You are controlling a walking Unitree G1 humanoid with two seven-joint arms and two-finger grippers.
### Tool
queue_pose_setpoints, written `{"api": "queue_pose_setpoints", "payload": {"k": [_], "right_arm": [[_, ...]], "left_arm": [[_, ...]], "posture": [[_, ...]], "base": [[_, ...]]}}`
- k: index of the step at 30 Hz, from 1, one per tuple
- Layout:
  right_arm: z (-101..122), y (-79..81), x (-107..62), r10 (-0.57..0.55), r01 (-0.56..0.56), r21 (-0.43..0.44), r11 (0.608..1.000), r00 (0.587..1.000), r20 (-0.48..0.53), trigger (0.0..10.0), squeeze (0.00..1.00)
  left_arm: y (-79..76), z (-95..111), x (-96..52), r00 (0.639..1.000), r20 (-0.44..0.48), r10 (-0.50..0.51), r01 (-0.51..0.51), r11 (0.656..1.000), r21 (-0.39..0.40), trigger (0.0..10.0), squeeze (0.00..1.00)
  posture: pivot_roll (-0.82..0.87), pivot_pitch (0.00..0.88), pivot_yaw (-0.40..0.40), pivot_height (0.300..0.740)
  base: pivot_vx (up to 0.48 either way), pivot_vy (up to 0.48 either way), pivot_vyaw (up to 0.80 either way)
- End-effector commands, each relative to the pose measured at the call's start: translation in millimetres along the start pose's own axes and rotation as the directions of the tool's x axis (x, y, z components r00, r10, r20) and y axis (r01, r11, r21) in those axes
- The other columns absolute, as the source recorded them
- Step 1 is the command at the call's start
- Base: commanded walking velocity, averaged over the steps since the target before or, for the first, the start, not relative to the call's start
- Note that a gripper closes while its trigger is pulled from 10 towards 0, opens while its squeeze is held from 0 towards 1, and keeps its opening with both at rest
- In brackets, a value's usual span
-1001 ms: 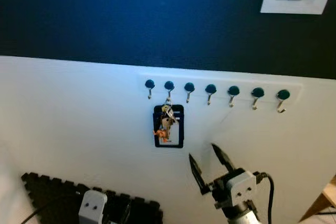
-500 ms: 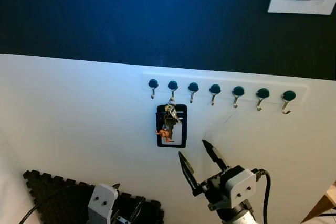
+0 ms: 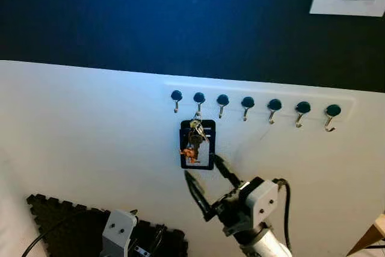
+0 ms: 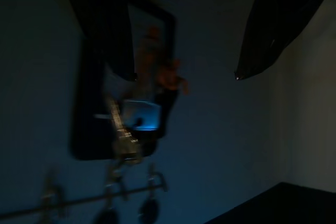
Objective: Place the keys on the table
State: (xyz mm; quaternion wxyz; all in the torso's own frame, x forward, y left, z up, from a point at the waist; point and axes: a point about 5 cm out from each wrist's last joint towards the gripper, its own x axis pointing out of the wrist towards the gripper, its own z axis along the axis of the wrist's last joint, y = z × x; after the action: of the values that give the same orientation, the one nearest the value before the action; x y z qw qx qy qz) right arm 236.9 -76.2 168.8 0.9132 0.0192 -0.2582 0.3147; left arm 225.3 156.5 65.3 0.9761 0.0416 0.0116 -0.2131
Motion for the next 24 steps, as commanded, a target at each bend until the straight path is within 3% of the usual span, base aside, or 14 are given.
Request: {"api": "queue_pose_setpoints", "payload": {"k": [1,9,18,24], "right_arm": [[2.6,1.6,2.4,0.012,-0.012,0.014,1.0,1.0,0.004,10.0,0.0],[1.3,-8.6,5.2,-0.092,0.092,0.07,0.993,0.996,0.005,10.0,0.0],[-6.1,0.5,7.4,-0.054,0.055,0.087,0.995,0.998,-0.02,10.0,0.0],[-11.8,14.0,17.8,0.011,-0.008,0.11,0.994,1.0,-0.023,10.0,0.0]], "left_arm": [[1.5,4.5,0.6,1.0,0.008,-0.004,0.004,1.0,0.017,10.0,0.0],[4.3,9.4,2.2,1.0,0.03,0.005,-0.006,1.0,0.028,10.0,0.0],[7.4,20.9,4.5,0.996,0.089,0.025,-0.026,1.0,0.012,10.0,0.0],[6.3,45.6,4.0,0.982,0.19,0.015,-0.013,1.0,-0.012,10.0,0.0]], "posture": [[0.06,0.034,-0.009,0.74],[0.06,0.04,-0.008,0.74],[0.07,0.04,-0.009,0.74],[0.07,0.04,-0.014,0.74]], "base": [[0.0,0.0,0.0],[0.0,0.0,0.0],[0.0,0.0,0.0],[0.0,0.0,0.0]]}}
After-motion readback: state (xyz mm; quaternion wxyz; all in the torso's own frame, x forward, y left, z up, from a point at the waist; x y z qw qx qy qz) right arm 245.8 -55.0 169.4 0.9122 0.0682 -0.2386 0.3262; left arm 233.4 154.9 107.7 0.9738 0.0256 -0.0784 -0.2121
